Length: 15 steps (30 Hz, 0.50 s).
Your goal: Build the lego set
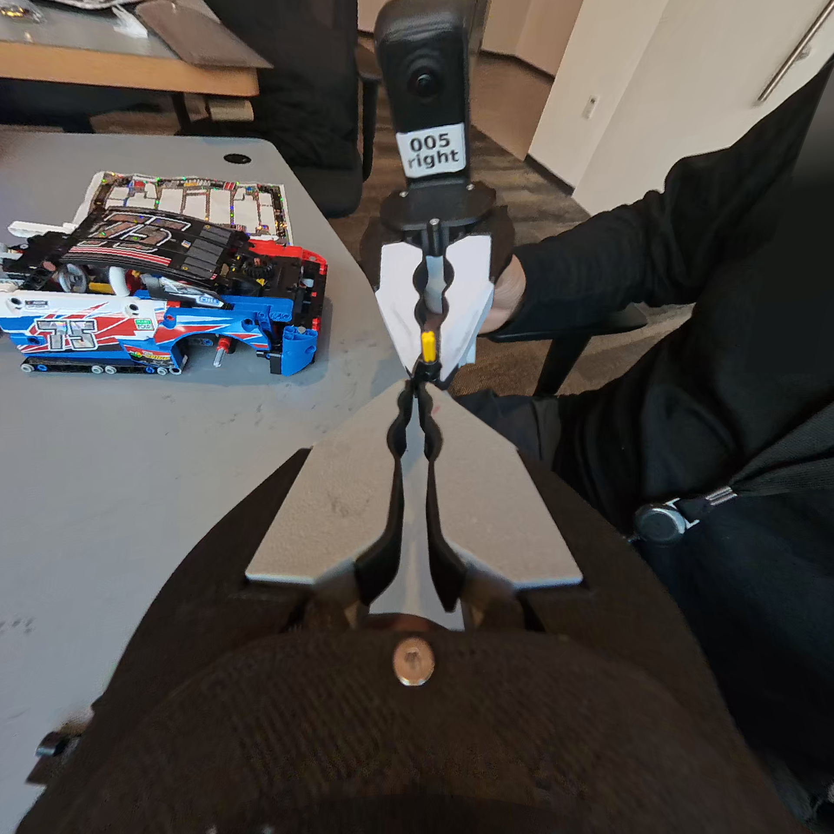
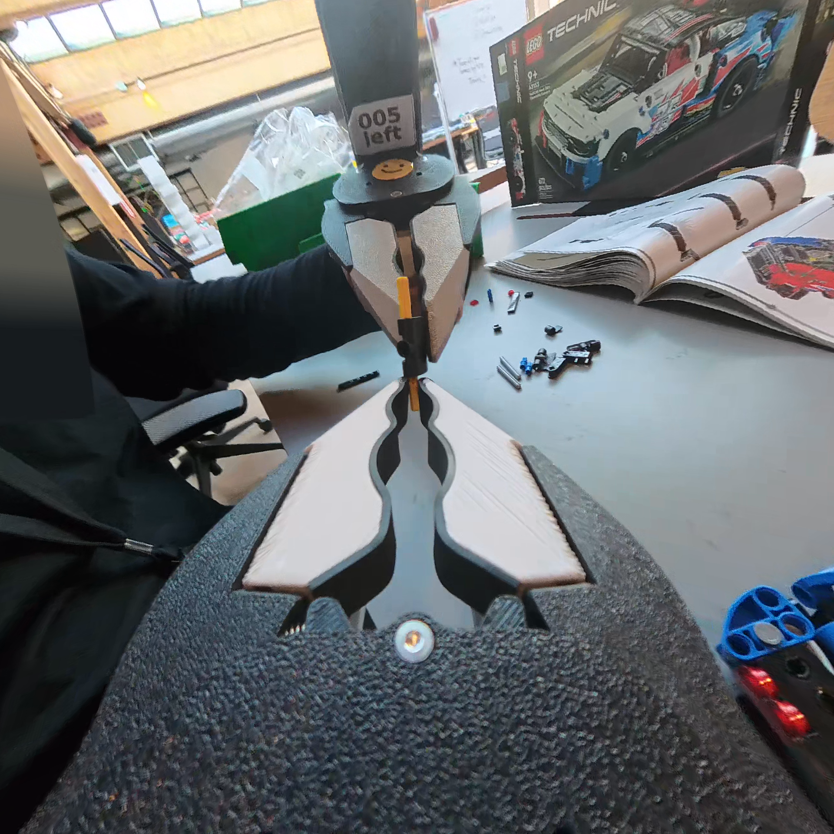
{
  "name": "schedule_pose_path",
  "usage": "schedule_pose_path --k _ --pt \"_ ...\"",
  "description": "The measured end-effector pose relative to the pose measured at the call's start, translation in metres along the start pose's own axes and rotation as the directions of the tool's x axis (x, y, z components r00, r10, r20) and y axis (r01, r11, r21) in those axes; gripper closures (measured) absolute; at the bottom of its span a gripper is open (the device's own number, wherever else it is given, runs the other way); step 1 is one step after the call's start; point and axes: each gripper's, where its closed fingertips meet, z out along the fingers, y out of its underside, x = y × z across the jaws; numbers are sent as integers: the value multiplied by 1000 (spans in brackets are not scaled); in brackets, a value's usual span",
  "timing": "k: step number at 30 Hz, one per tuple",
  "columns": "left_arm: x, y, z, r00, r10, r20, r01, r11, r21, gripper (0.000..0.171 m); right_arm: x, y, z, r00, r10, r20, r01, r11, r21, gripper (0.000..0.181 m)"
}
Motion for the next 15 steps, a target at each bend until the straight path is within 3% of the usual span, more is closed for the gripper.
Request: schedule_pose_path --k 4,7,15 --pt "-9 8 2 997 -65 50 67 996 -50 171 13 6 -2 997 -16 -75 12 999 -52 178" --pt "-14 17 4 996 -5 91 21 986 -168 171 19 1 -10 986 -98 -133 84 991 -109 166" --pt "-16 23 15 996 69 52 -47 938 -343 171 22 6 -6 941 -273 -198 202 927 -316 164"
